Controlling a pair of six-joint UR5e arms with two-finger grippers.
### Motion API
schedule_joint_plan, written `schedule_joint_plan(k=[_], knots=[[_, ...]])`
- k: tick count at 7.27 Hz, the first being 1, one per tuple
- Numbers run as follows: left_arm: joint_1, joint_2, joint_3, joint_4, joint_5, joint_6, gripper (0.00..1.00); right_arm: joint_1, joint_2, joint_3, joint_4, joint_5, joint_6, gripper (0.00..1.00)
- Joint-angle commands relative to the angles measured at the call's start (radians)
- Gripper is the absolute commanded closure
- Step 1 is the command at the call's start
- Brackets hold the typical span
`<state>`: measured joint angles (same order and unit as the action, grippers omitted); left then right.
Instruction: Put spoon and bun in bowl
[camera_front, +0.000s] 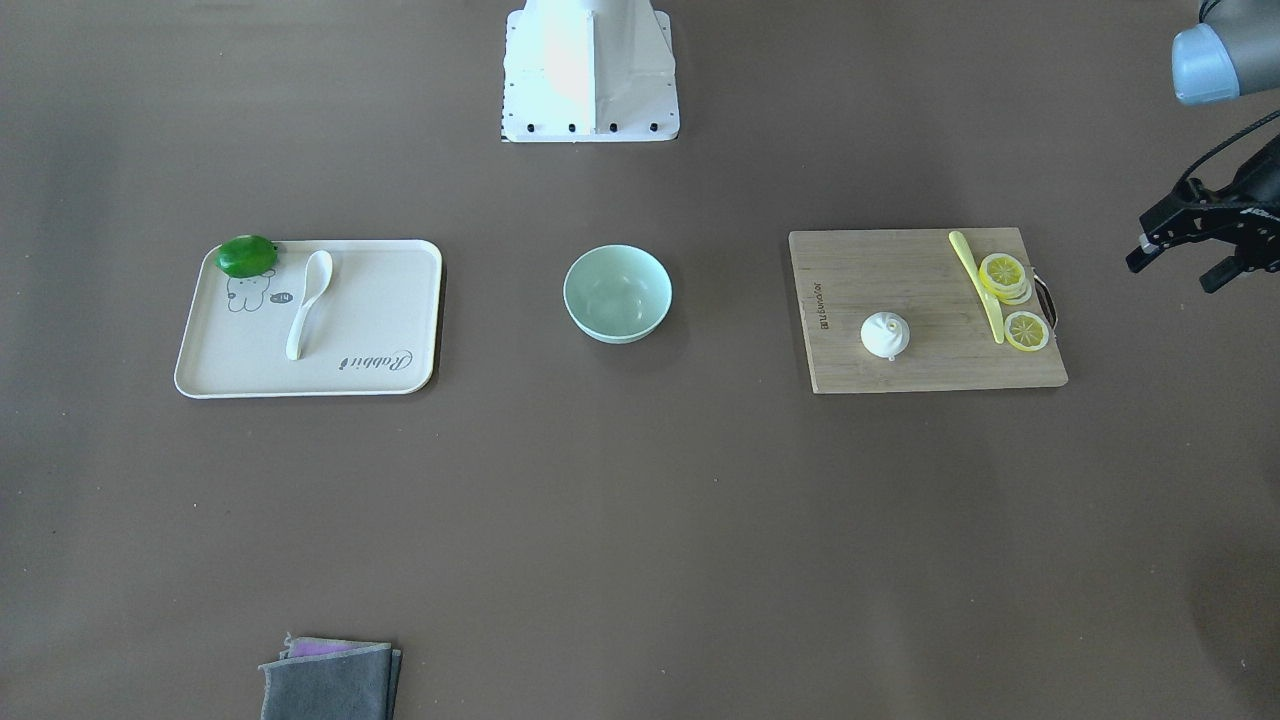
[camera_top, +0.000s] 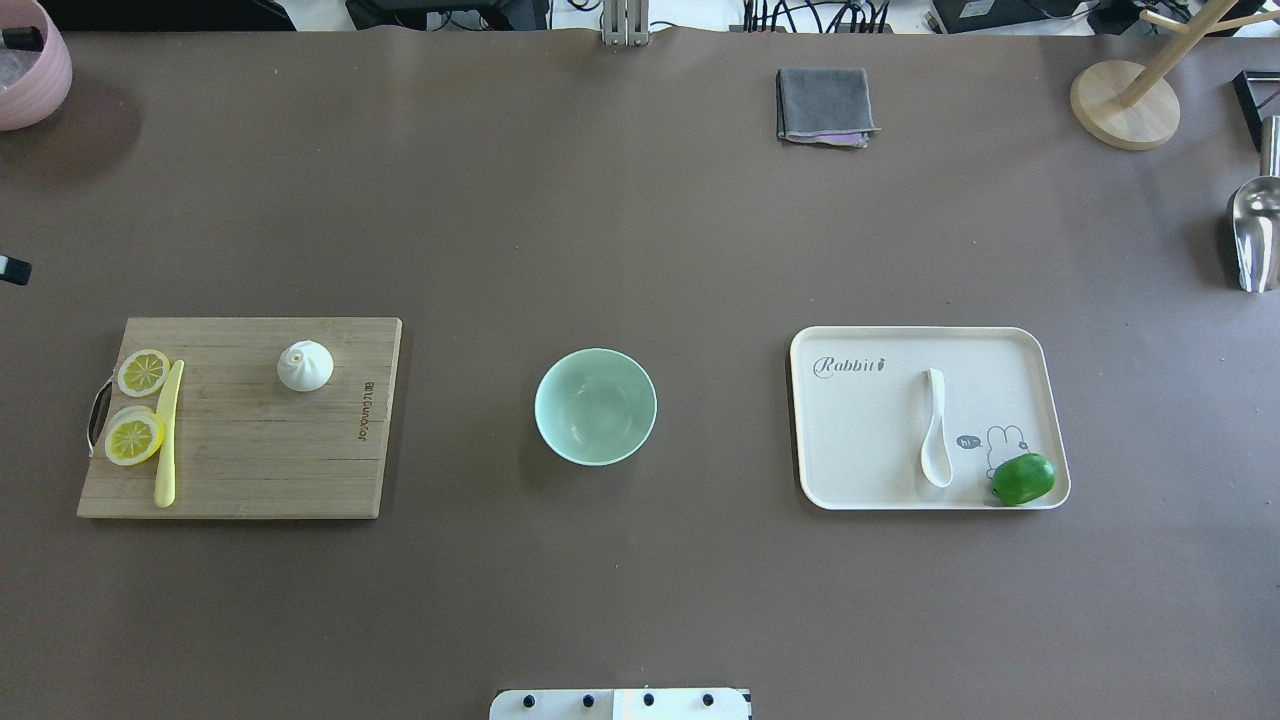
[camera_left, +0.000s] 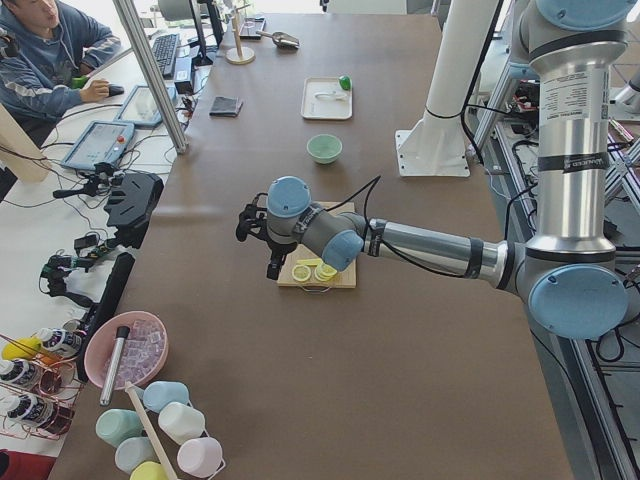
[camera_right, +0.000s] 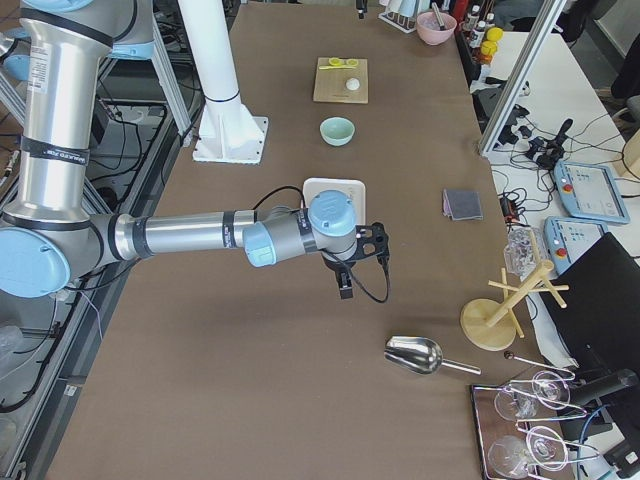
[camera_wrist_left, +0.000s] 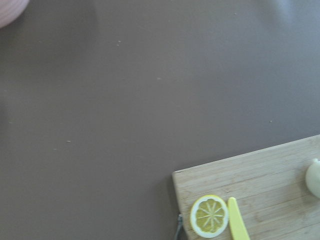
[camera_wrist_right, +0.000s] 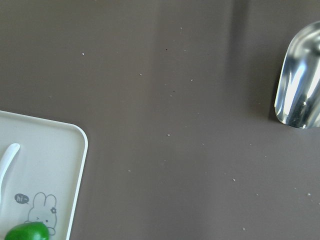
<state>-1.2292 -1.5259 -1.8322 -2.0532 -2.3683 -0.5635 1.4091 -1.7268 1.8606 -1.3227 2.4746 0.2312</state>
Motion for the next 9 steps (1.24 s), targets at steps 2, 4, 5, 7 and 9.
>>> schedule_joint_plan(k=[2, 4, 5, 7, 9], knots=[[0.181, -0.083, -0.018, -0.007, 0.180, -0.258, 0.02, -0.196, 0.117, 0.000, 0.040, -0.055, 0.262, 0.00], [0.258, -0.131, -0.006, -0.001, 0.244, -0.334, 0.02, -0.309, 0.176, 0.008, 0.072, -0.117, 0.470, 0.00], [0.305, -0.148, -0.004, 0.004, 0.300, -0.343, 0.02, -0.347, 0.181, 0.005, 0.109, -0.127, 0.523, 0.00], [0.350, -0.180, 0.013, 0.005, 0.311, -0.421, 0.02, -0.442, 0.194, 0.003, 0.137, -0.215, 0.641, 0.01], [0.376, -0.206, 0.042, 0.005, 0.313, -0.424, 0.02, -0.551, 0.220, -0.011, 0.137, -0.285, 0.761, 0.06]])
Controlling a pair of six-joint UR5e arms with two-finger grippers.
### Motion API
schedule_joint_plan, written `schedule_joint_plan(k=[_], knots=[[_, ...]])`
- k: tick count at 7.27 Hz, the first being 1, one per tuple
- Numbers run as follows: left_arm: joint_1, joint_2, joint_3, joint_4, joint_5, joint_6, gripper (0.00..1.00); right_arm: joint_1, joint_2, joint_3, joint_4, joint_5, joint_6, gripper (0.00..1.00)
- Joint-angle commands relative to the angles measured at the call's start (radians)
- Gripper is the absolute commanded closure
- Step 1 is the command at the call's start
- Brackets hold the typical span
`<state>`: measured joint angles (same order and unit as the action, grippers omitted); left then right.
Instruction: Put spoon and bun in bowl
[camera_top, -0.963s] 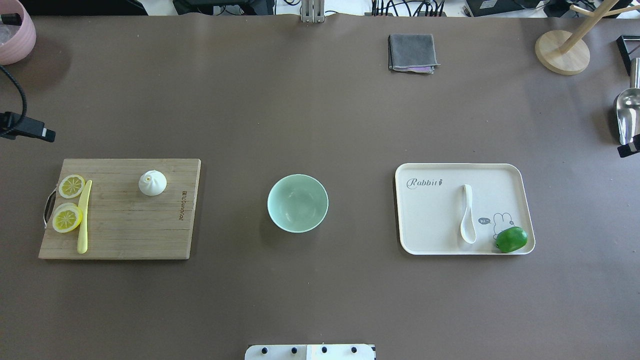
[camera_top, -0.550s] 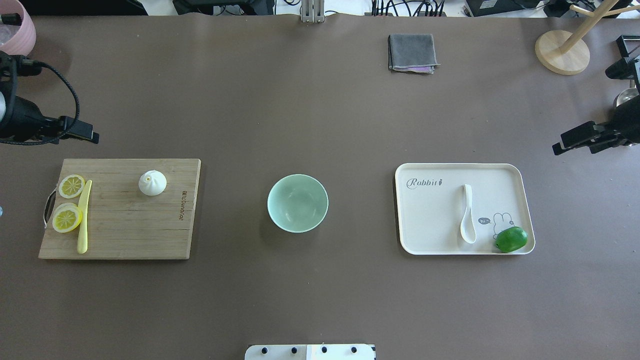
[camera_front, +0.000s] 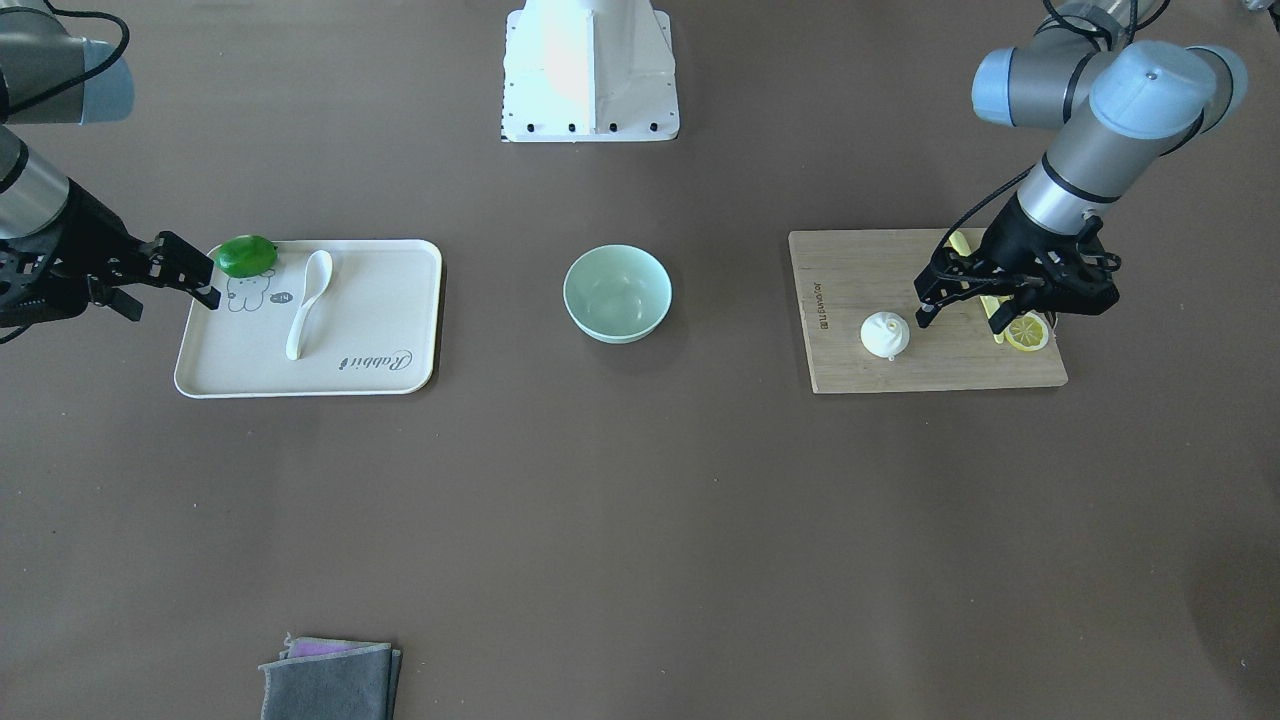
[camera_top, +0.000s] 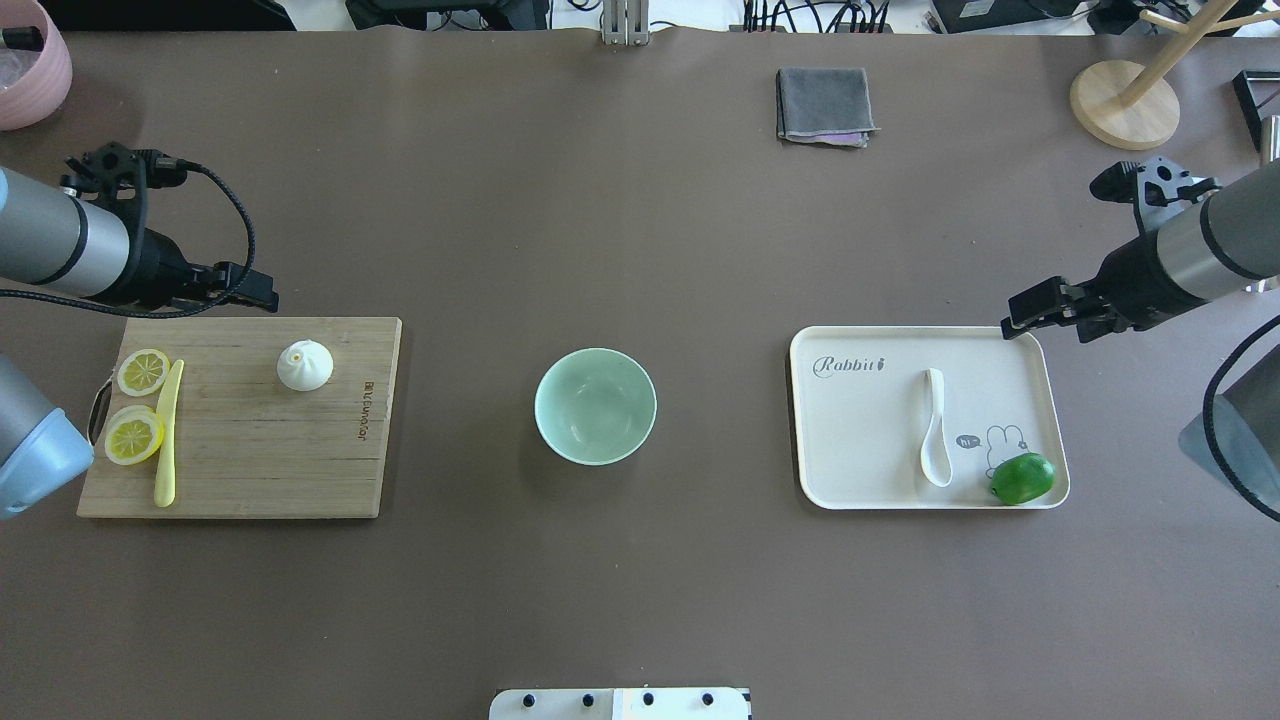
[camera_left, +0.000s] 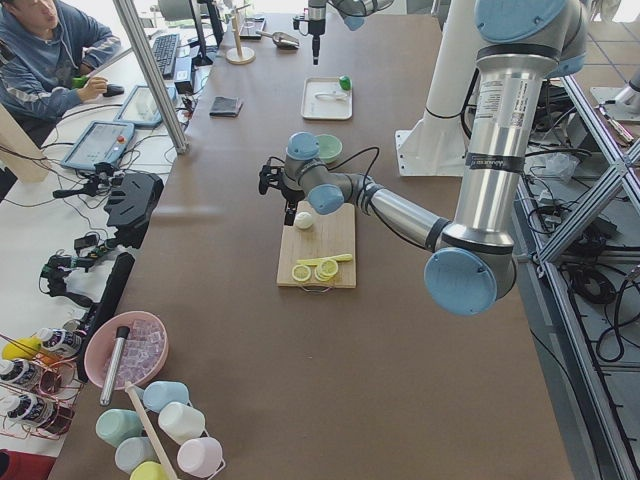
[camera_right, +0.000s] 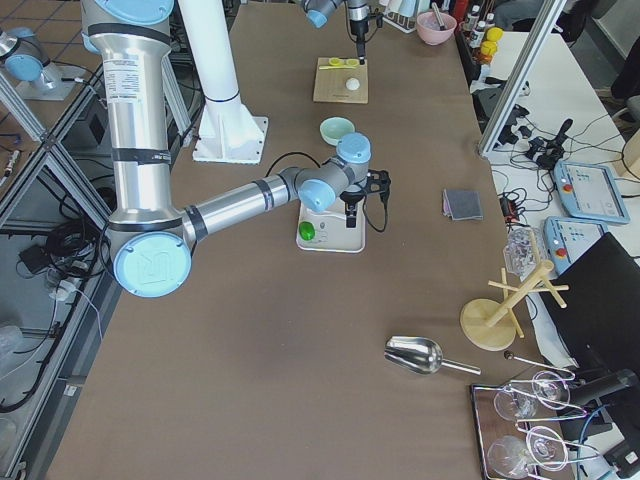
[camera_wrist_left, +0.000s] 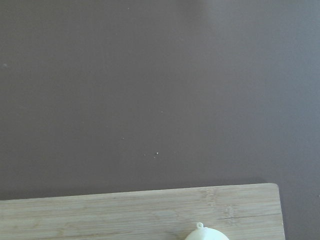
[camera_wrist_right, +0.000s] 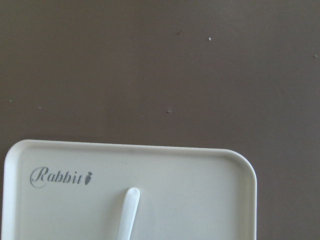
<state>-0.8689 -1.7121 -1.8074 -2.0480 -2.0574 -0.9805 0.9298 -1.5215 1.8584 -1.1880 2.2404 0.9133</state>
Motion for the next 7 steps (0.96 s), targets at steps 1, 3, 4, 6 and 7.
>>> schedule_joint_plan(k=[1, 3, 4, 6, 7], knots=[[0.018, -0.021, 0.019, 0.000, 0.002, -0.012, 0.02, -0.110, 0.018, -0.018, 0.002, -0.067, 0.146, 0.12], [0.021, -0.023, 0.022, 0.000, 0.002, -0.013, 0.02, -0.164, 0.032, -0.050, 0.002, -0.074, 0.163, 0.22], [0.021, -0.024, 0.023, 0.000, 0.003, -0.017, 0.02, -0.183, 0.065, -0.091, 0.002, -0.088, 0.165, 0.24], [0.027, -0.030, 0.023, 0.000, 0.003, -0.021, 0.02, -0.209, 0.095, -0.119, 0.002, -0.091, 0.174, 0.36], [0.027, -0.031, 0.025, 0.000, 0.002, -0.026, 0.02, -0.212, 0.096, -0.120, 0.002, -0.090, 0.183, 0.50]])
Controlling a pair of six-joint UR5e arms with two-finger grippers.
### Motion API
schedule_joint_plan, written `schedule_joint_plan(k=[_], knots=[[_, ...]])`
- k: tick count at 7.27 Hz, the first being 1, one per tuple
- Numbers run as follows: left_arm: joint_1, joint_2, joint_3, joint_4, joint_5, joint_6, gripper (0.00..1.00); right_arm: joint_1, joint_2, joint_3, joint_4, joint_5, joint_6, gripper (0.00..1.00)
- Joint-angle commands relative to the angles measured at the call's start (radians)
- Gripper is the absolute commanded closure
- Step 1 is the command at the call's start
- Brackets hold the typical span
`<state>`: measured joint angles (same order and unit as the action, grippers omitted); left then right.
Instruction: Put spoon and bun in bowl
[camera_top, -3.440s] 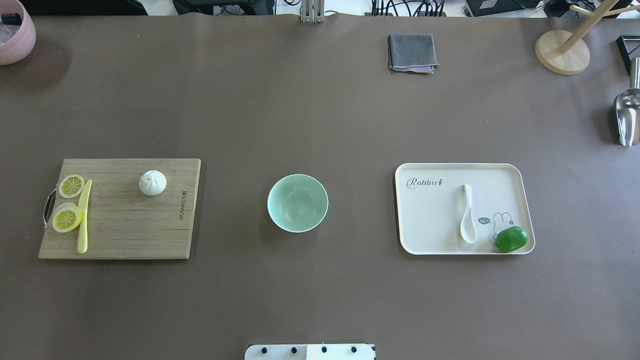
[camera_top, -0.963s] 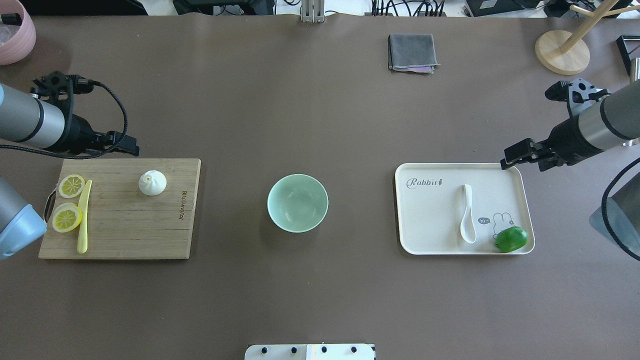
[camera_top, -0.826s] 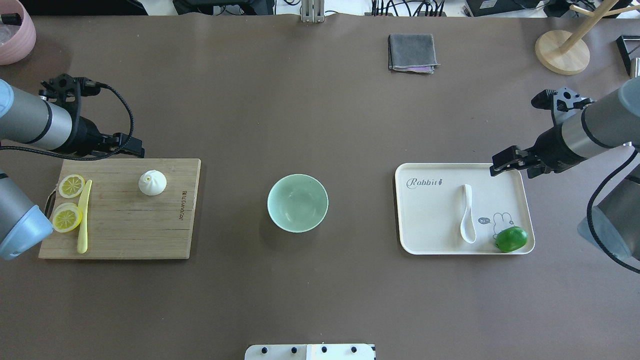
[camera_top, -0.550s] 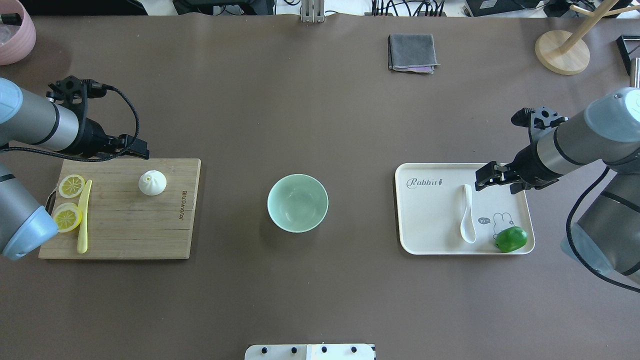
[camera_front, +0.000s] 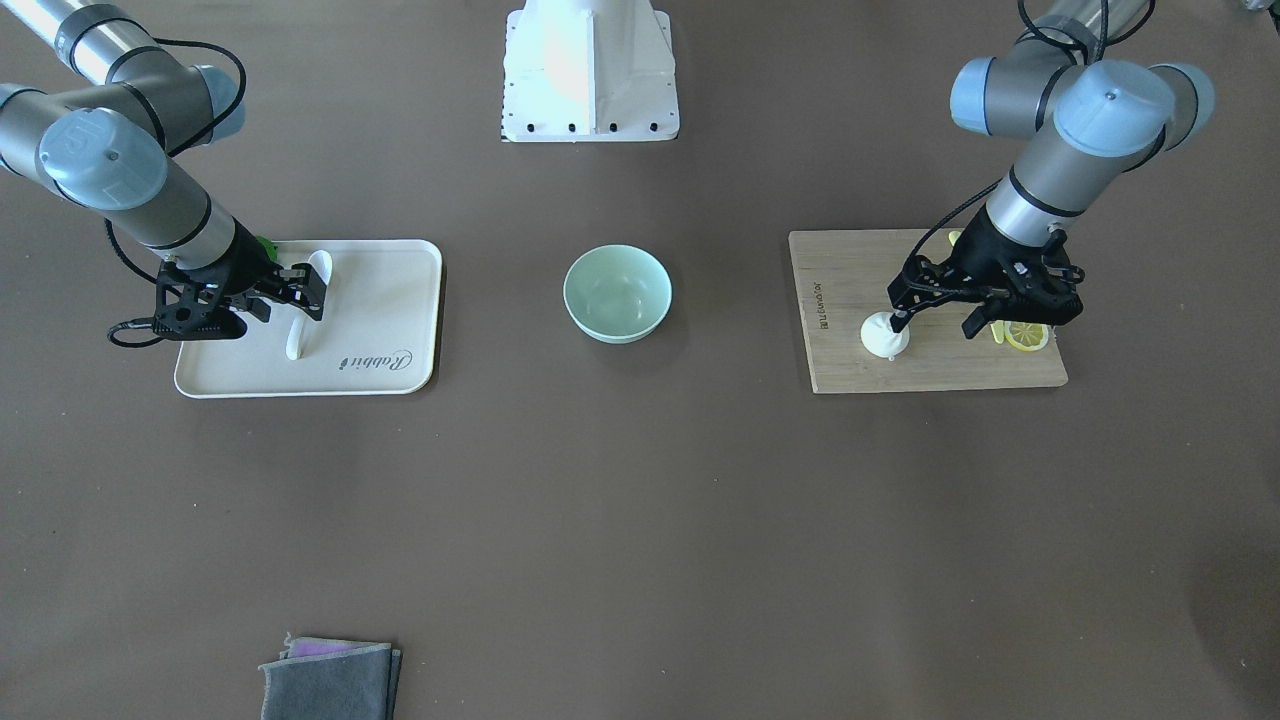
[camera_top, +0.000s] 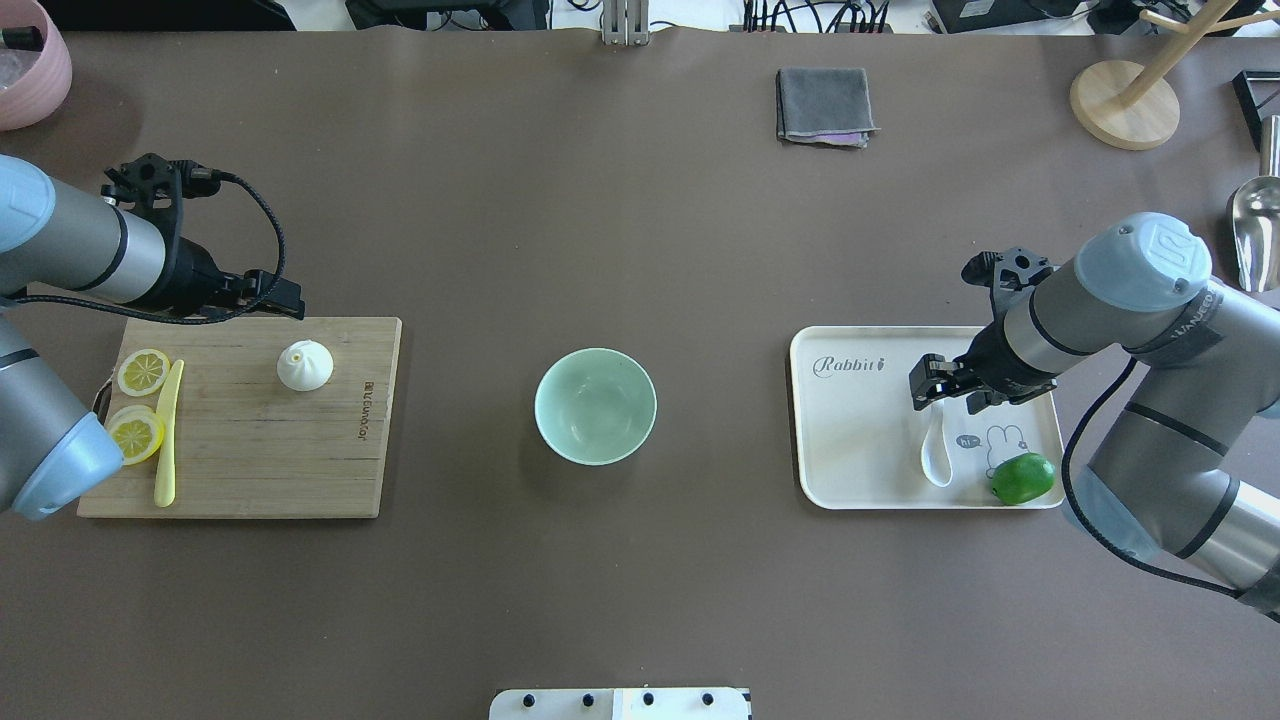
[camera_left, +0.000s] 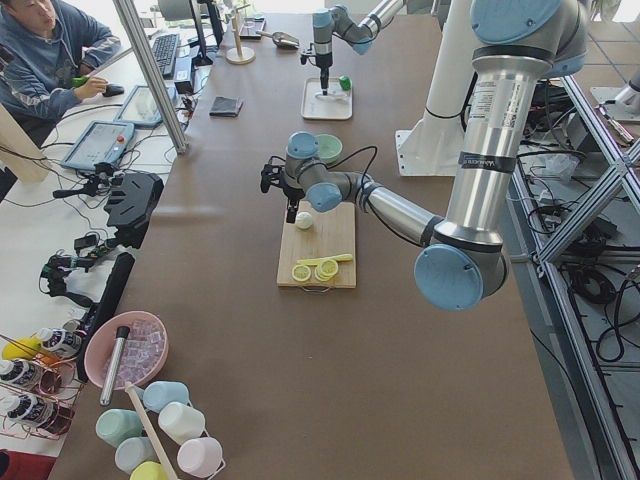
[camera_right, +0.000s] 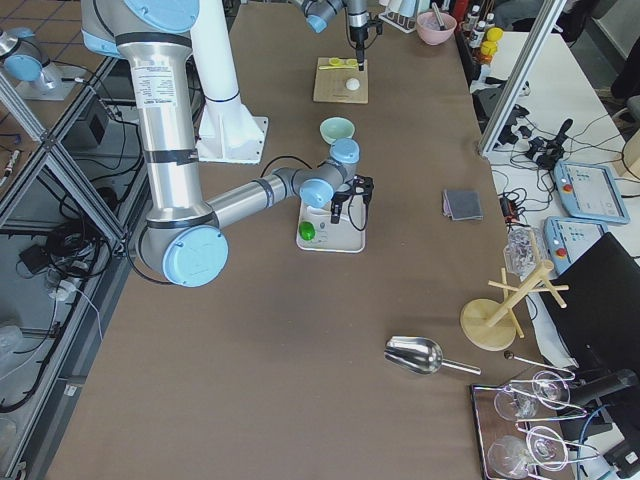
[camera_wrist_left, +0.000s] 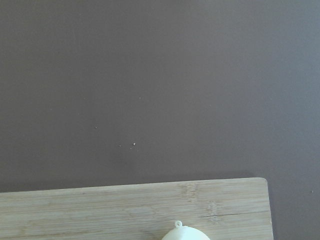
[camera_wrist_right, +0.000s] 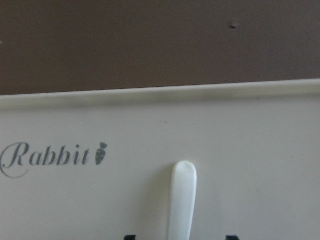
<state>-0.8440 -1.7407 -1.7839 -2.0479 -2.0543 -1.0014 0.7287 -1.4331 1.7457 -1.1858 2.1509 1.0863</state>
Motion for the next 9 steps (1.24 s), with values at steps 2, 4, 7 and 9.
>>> schedule_joint_plan(k=[2, 4, 7, 9], knots=[[0.002, -0.013, 0.003, 0.000, -0.001, -0.014, 0.02, -0.017, -0.004, -0.009, 0.000, -0.002, 0.010, 0.73], [0.009, -0.016, 0.005, 0.000, -0.003, -0.026, 0.02, -0.023, 0.000, -0.006, 0.000, -0.017, 0.014, 1.00], [0.037, -0.023, 0.009, 0.000, -0.001, -0.055, 0.03, -0.008, 0.123, 0.003, -0.015, -0.026, 0.163, 1.00], [0.062, -0.023, 0.009, 0.000, 0.000, -0.059, 0.05, -0.008, 0.291, -0.003, -0.087, -0.028, 0.312, 1.00]])
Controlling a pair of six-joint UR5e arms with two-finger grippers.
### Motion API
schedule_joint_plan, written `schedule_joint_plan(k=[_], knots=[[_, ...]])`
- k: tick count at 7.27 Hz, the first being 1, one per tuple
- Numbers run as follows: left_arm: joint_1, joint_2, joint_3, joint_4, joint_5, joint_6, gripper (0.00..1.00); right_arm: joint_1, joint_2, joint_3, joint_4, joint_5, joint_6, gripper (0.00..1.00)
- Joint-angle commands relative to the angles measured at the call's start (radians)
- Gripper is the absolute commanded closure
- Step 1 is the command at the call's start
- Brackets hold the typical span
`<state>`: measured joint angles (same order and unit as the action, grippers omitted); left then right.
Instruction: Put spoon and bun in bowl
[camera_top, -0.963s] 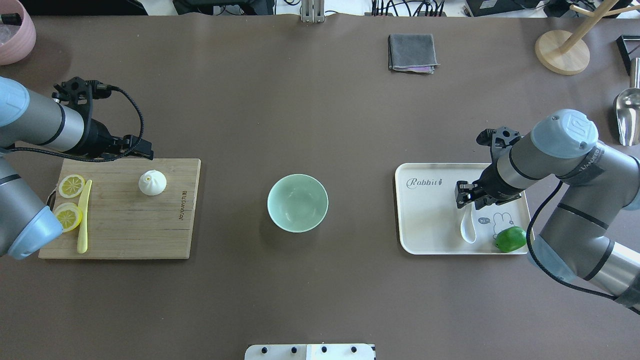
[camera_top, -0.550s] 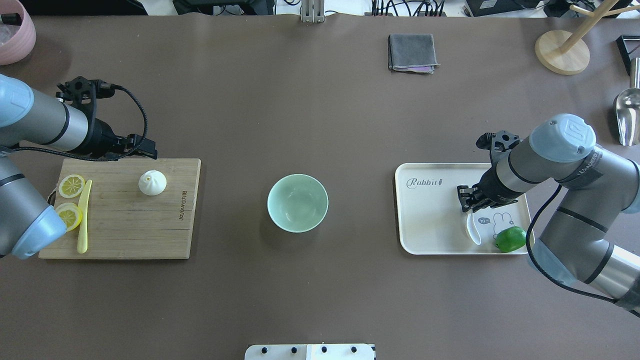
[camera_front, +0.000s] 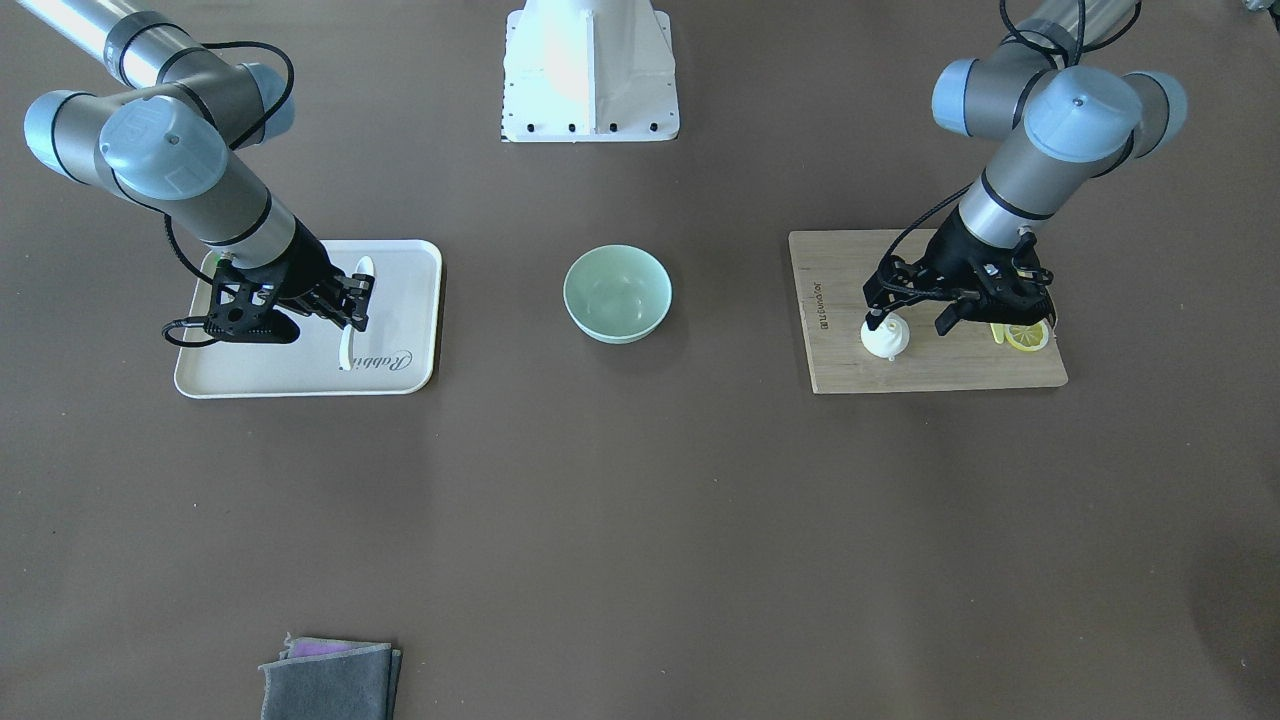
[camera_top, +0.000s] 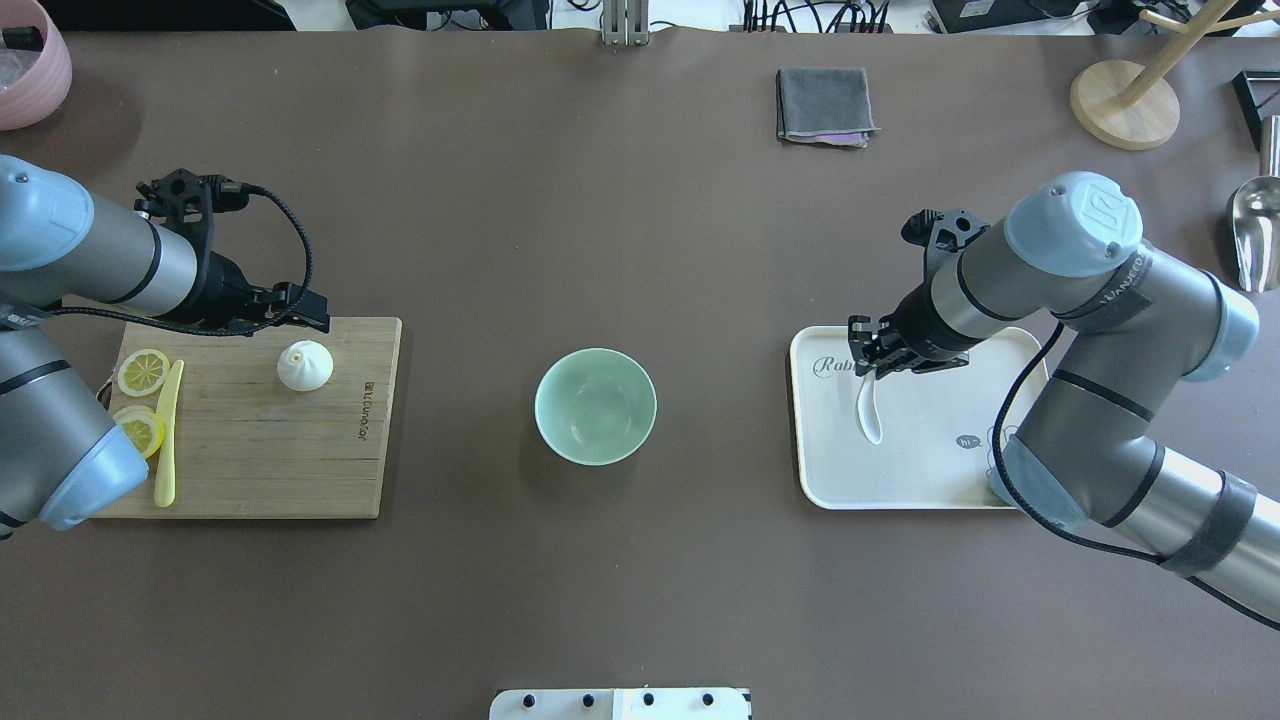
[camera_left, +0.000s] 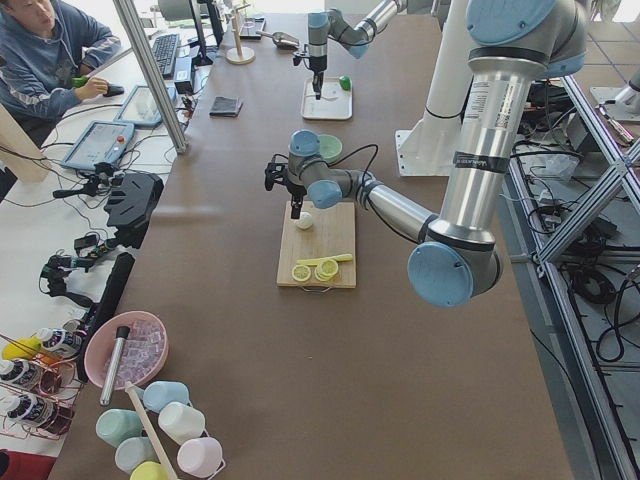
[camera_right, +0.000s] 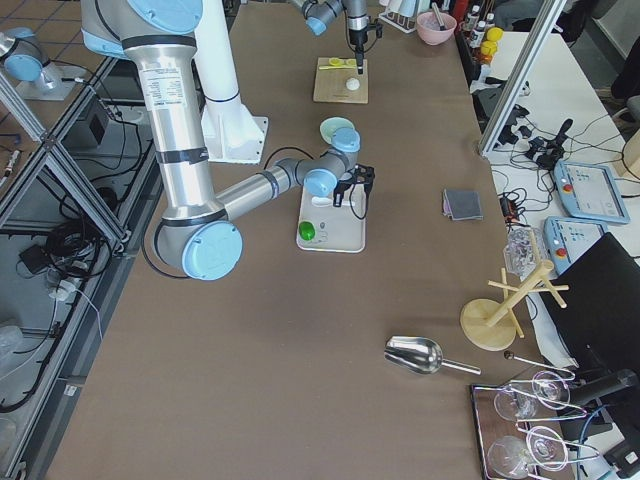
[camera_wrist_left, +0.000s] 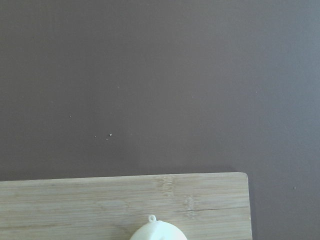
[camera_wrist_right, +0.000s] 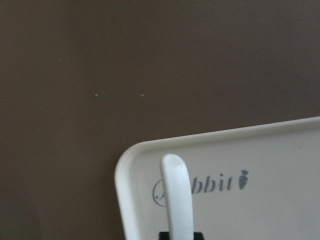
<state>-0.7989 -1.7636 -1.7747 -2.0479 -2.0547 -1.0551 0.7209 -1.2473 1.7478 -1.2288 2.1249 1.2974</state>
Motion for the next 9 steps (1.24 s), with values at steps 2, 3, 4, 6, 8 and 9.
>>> schedule_joint_plan(k=[2, 3, 4, 6, 8, 9], knots=[[0.032, 0.000, 0.000, -0.002, 0.001, -0.005, 0.05, -0.094, 0.305, -0.025, -0.128, -0.127, 0.387, 1.00], [0.039, 0.000, 0.000, -0.002, 0.007, -0.003, 0.05, -0.150, 0.357, -0.071, -0.126, -0.217, 0.481, 1.00], [0.062, 0.000, 0.001, -0.002, 0.022, -0.003, 0.05, -0.203, 0.409, -0.133, -0.118, -0.330, 0.567, 1.00], [0.086, 0.001, -0.003, -0.003, 0.038, -0.005, 0.07, -0.236, 0.419, -0.152, -0.112, -0.378, 0.585, 0.89], [0.087, 0.013, -0.002, -0.002, 0.035, 0.010, 0.12, -0.238, 0.424, -0.156, -0.113, -0.428, 0.649, 0.41], [0.087, 0.013, 0.004, -0.002, 0.034, 0.010, 0.18, -0.238, 0.425, -0.156, -0.112, -0.430, 0.648, 0.00]])
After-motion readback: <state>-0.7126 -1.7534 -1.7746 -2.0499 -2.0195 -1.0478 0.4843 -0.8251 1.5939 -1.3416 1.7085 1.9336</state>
